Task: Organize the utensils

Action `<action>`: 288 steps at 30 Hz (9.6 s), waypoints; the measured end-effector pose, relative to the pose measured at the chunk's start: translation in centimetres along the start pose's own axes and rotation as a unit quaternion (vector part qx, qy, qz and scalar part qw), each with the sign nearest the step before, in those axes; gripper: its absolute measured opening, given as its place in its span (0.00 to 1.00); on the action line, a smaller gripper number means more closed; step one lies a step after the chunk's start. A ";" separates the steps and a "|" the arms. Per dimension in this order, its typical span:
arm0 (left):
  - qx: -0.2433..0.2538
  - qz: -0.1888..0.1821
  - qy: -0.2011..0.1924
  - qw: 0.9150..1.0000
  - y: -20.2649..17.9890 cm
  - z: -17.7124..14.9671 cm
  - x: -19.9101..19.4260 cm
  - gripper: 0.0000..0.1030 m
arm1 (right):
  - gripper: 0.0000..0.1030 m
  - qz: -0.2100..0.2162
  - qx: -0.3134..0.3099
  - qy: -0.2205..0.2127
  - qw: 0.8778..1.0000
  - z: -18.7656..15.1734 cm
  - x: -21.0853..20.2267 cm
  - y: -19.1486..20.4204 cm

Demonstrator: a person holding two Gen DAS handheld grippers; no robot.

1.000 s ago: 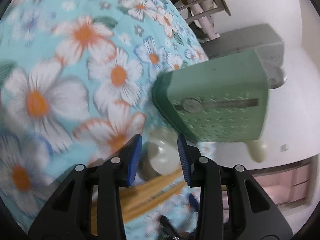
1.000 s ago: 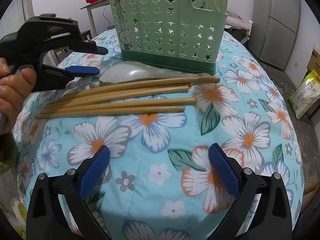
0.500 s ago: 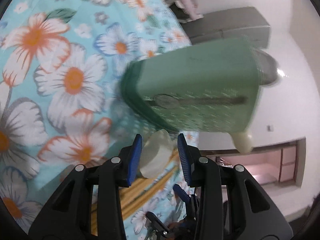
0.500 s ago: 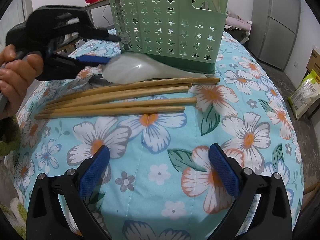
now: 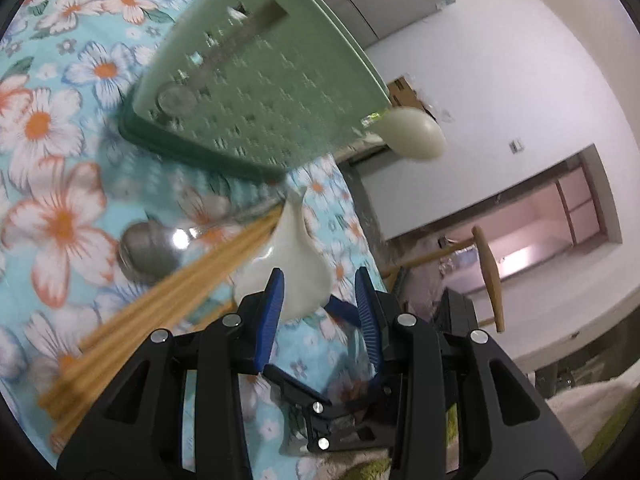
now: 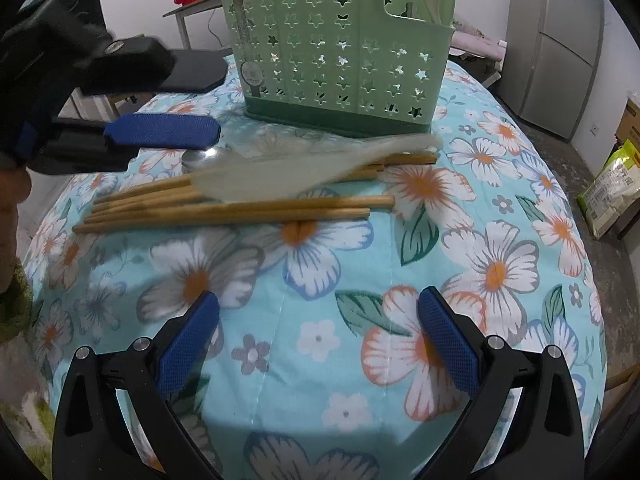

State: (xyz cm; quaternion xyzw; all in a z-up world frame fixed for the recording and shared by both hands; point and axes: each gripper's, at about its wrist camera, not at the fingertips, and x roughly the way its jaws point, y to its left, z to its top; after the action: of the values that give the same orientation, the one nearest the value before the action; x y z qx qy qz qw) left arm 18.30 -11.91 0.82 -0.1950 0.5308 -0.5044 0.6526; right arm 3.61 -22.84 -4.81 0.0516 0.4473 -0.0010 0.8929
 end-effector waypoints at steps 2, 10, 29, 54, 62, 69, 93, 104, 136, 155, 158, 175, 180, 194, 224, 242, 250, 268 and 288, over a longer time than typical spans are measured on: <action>-0.001 0.007 0.002 1.000 0.3 -0.7 0.0 0.33 | 0.94 0.002 -0.004 0.002 1.000 -0.2 -0.2 -0.2; -0.037 0.017 -0.012 0.999 1.2 -2.5 -0.9 0.33 | 0.94 0.007 -0.017 0.012 1.000 -1.2 -1.5 -0.7; -0.219 -0.012 0.006 0.976 5.3 -7.8 4.9 0.08 | 0.76 -0.038 0.129 -0.027 0.991 -3.2 -5.0 -7.3; -0.145 0.084 -0.013 0.986 3.8 -9.5 -2.7 0.36 | 0.73 -0.017 0.087 -0.016 0.996 -2.8 -3.1 -3.9; -0.231 0.014 -0.040 0.972 5.9 -10.6 -1.5 0.36 | 0.73 -0.017 0.085 -0.017 0.996 -2.9 -3.0 -3.9; -0.240 0.025 -0.059 0.969 5.9 -9.8 -1.1 0.33 | 0.73 -0.020 0.085 -0.018 0.996 -3.0 -2.9 -3.9; -0.118 0.081 -0.151 0.978 1.3 -7.6 -5.4 0.01 | 0.68 -0.048 0.051 -0.026 0.997 -2.5 -3.1 -3.0; -0.112 0.146 -0.270 0.945 2.8 -7.4 -14.5 0.01 | 0.52 0.005 -0.023 -0.083 0.996 2.8 -3.1 0.9; -0.145 0.185 -0.281 0.931 8.9 -7.2 -16.6 0.01 | 0.26 0.045 -0.186 -0.031 0.981 7.2 1.6 9.8; -0.078 0.226 -0.313 0.919 5.4 -7.2 -18.6 0.01 | 0.05 -0.066 -0.211 -0.058 0.974 7.4 2.1 13.1; -0.050 0.225 -0.322 0.918 3.8 -6.9 -19.1 0.01 | 0.04 -0.052 -0.180 -0.078 0.979 8.0 -0.1 11.9; 0.179 0.297 -0.285 0.894 -7.8 -1.8 -15.7 0.01 | 0.02 -0.027 -0.060 -0.162 0.985 9.3 -7.8 5.0; 0.239 0.363 -0.252 0.865 -9.8 -0.8 -13.0 0.01 | 0.02 -0.023 -0.051 -0.168 0.984 8.9 -8.5 4.3; 0.368 0.513 -0.125 0.766 -13.1 2.9 -6.1 0.01 | 0.02 -0.013 -0.020 -0.174 0.984 8.2 -8.8 2.0; 0.249 0.384 -0.301 0.837 -11.3 3.4 -10.4 0.64 | 0.03 -0.009 0.035 -0.188 0.981 8.4 -9.9 -1.5; 0.134 0.357 -0.245 0.891 -4.4 -3.9 -11.5 0.78 | 0.02 0.188 0.098 -0.254 0.944 12.2 -16.8 -6.5; 0.131 0.353 -0.254 0.891 -4.2 -4.3 -12.4 0.79 | 0.02 0.198 0.057 -0.330 0.921 16.3 -19.0 -6.4; 0.104 0.355 -0.258 0.893 -2.9 -4.6 -13.1 0.79 | 0.04 0.170 0.130 -0.232 0.949 18.8 -5.7 -11.4; 0.092 0.364 -0.263 0.889 -2.1 -4.7 -13.9 0.79 | 0.36 0.134 0.087 -0.274 0.948 14.9 -13.0 -9.9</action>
State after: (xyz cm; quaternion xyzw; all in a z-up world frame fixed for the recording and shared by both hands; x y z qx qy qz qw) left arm 14.13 0.57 7.70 -0.0523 0.3248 -0.2085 0.9210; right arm 7.26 -34.60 13.57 0.1860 0.1724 0.0659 0.9651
